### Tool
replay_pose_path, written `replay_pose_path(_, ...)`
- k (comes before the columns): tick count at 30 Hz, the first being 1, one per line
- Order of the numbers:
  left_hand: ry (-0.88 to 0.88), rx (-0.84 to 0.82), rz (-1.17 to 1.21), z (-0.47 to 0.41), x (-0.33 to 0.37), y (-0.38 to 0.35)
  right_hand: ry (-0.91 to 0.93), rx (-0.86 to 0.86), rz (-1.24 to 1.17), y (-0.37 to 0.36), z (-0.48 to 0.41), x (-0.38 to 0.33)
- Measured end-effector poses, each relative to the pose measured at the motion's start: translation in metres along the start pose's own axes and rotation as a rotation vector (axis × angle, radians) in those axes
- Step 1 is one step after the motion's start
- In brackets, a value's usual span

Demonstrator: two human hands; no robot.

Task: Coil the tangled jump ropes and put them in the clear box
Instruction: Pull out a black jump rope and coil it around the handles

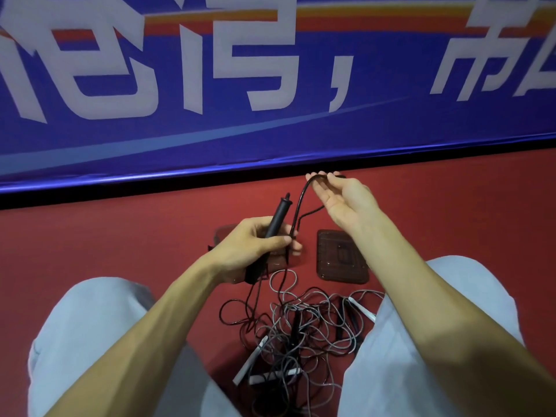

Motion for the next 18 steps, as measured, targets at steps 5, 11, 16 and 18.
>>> replay_pose_path(5, -0.058, 0.161, 0.146, -0.002, 0.008, 0.018, 0.012, -0.026, 0.275, 0.002, 0.003, 0.008)
replay_pose_path(11, -0.155, 0.398, 0.567, 0.000, 0.019, 0.057, 0.011, -0.242, 1.119, 0.000, 0.009, 0.046)
replay_pose_path(16, -0.178, 0.434, 0.767, 0.001, 0.016, 0.076, -0.214, -0.693, 1.702, 0.012, 0.027, 0.105)
replay_pose_path(18, -0.194, 0.459, 0.835, 0.002, 0.015, 0.084, -0.239, -0.750, 1.842, 0.022, 0.027, 0.113)
Point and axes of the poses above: each hand's wrist, its own z-axis away from the middle knuckle, its own y-axis out of the back of the hand, x = y × z, the point moved 10 cm from there along -z, towards the middle knuckle, and after that the axes turned 12 degrees about -z, right-handed, at the moved point
